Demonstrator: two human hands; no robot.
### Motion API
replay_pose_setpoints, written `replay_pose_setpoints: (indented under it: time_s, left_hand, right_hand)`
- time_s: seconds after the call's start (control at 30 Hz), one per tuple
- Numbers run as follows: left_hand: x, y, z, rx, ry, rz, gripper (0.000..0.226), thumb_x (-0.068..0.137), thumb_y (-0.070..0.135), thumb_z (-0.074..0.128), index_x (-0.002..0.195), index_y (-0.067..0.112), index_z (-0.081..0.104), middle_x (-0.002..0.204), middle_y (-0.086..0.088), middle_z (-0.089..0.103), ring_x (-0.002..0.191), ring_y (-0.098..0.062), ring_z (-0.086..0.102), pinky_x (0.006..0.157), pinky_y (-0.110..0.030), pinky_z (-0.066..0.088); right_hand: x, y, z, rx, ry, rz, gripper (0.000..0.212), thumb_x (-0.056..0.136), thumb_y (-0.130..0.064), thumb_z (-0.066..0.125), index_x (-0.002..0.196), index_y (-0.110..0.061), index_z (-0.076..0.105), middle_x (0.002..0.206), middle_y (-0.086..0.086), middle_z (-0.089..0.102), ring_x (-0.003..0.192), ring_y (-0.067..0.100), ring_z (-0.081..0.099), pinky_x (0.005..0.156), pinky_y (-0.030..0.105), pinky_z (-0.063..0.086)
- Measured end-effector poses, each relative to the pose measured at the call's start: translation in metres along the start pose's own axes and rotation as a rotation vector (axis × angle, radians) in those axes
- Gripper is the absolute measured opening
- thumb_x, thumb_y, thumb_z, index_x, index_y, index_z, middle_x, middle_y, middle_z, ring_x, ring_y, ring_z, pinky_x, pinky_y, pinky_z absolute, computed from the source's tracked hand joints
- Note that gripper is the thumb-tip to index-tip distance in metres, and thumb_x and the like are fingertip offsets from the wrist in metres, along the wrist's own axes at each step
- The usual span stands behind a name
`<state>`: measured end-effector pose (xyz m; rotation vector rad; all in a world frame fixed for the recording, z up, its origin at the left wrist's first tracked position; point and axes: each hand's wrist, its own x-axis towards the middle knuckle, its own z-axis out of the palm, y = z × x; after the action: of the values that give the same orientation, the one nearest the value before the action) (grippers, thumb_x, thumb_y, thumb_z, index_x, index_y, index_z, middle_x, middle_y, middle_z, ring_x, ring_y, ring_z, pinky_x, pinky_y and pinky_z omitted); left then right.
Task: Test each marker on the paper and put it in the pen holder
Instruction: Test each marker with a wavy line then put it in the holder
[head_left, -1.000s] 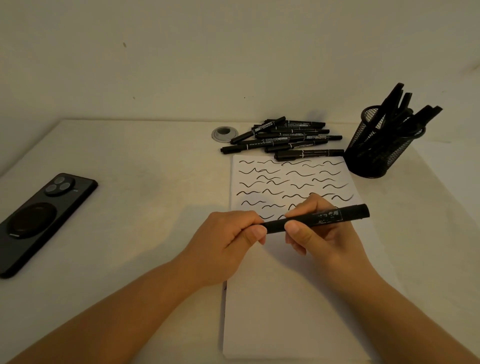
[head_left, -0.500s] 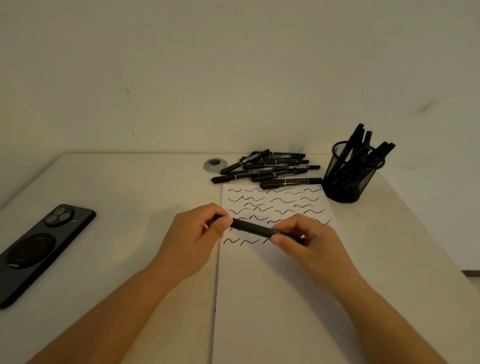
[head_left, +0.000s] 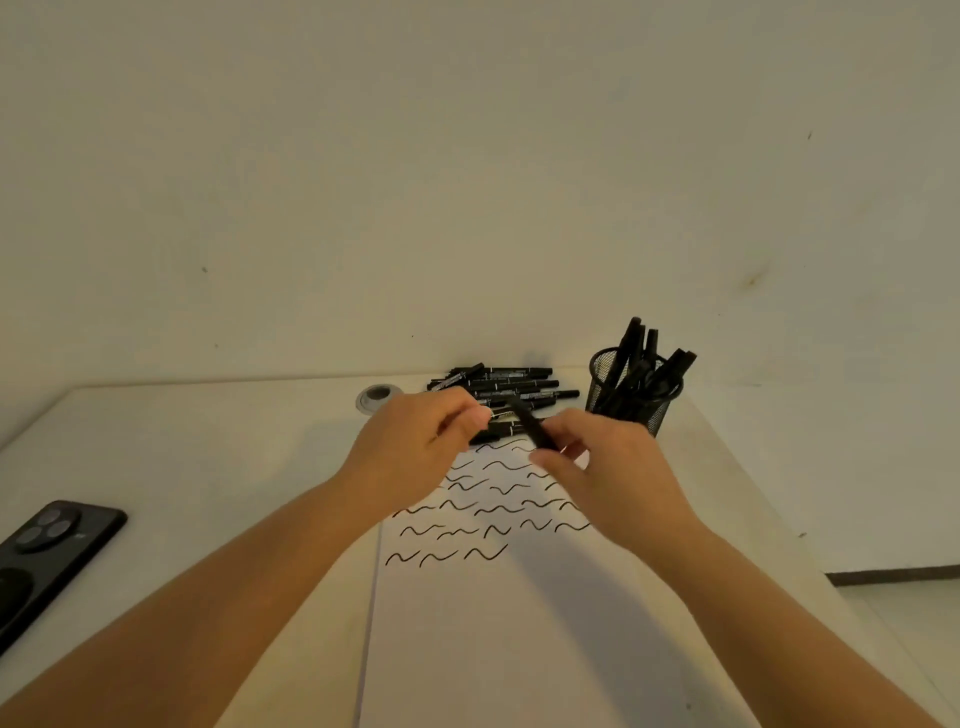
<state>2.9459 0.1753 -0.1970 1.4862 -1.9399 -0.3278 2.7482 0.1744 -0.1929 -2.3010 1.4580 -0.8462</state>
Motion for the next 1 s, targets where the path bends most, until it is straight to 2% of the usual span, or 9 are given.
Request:
replay_pose_setpoints:
  time_s: [0.07,0.2,0.33,0.47,0.6,0.7,0.83,1.0]
  left_hand:
    - [0.017,-0.013,0.004,0.089,-0.037,-0.092,0.018,0.091,0.042,0.045,0.083,0.032,0.058,0.067,0.011,0.061,0.056,-0.002,0.051,0.056,-0.027,0.042]
    - [0.05,-0.041,0.01,0.282,-0.127,-0.21,0.014,0.091,0.034,0.048,0.097,0.031,0.06,0.096,0.01,0.064,0.083,-0.013,0.059,0.072,-0.03,0.048]
    - [0.076,-0.063,0.014,0.368,-0.184,-0.216,0.022,0.092,0.028,0.046,0.111,0.025,0.058,0.111,0.001,0.062,0.097,-0.019,0.057,0.081,-0.032,0.047]
    - [0.089,-0.077,0.026,0.462,-0.169,-0.137,0.025,0.093,0.028,0.047,0.116,0.024,0.055,0.116,-0.002,0.055,0.104,-0.021,0.05,0.081,-0.034,0.044]
    - [0.094,-0.089,0.03,0.494,-0.145,-0.181,0.028,0.093,0.027,0.047,0.12,0.02,0.051,0.118,-0.005,0.054,0.106,-0.024,0.05,0.083,-0.039,0.047]
    - [0.094,-0.098,0.03,0.513,-0.149,-0.258,0.027,0.093,0.027,0.046,0.117,0.017,0.052,0.114,-0.008,0.056,0.103,-0.026,0.053,0.083,-0.038,0.047]
    - [0.093,-0.105,0.031,0.555,-0.2,-0.351,0.024,0.093,0.031,0.046,0.11,0.018,0.057,0.109,-0.007,0.059,0.098,-0.025,0.055,0.078,-0.033,0.045]
    - [0.092,-0.11,0.036,0.525,-0.182,-0.36,0.023,0.093,0.031,0.046,0.106,0.016,0.059,0.104,-0.008,0.061,0.095,-0.027,0.057,0.074,-0.032,0.044]
  right_hand:
    - [0.01,0.009,-0.013,0.047,0.085,0.048,0.012,0.084,-0.031,0.063,0.095,-0.027,0.063,0.078,-0.015,0.063,0.076,0.006,0.061,0.073,0.028,0.049]
    - [0.029,0.022,-0.038,0.111,0.194,0.082,0.012,0.085,-0.025,0.062,0.096,-0.024,0.059,0.076,-0.024,0.056,0.074,-0.007,0.054,0.066,0.015,0.041]
    - [0.038,0.027,-0.054,0.212,0.356,0.103,0.014,0.086,-0.022,0.061,0.096,-0.026,0.052,0.078,-0.024,0.056,0.075,-0.006,0.055,0.068,0.022,0.044]
    - [0.043,0.031,-0.058,0.246,0.503,0.107,0.016,0.086,-0.023,0.061,0.095,-0.027,0.049,0.08,-0.025,0.056,0.076,-0.003,0.057,0.064,0.024,0.046]
    - [0.045,0.039,-0.049,0.212,0.458,0.147,0.016,0.087,-0.021,0.06,0.096,-0.024,0.046,0.083,-0.016,0.057,0.076,0.012,0.061,0.069,0.031,0.051]
    - [0.047,0.045,-0.045,0.209,0.454,0.175,0.018,0.087,-0.019,0.06,0.098,-0.022,0.046,0.086,-0.009,0.06,0.081,0.017,0.061,0.07,0.034,0.052]
    - [0.047,0.051,-0.04,0.194,0.398,0.225,0.032,0.086,-0.015,0.06,0.11,-0.027,0.042,0.094,0.002,0.065,0.085,0.023,0.063,0.072,0.04,0.053]
    - [0.047,0.055,-0.033,0.009,0.333,0.24,0.047,0.086,-0.019,0.06,0.125,-0.026,0.034,0.089,0.01,0.065,0.079,0.031,0.061,0.066,0.041,0.051]
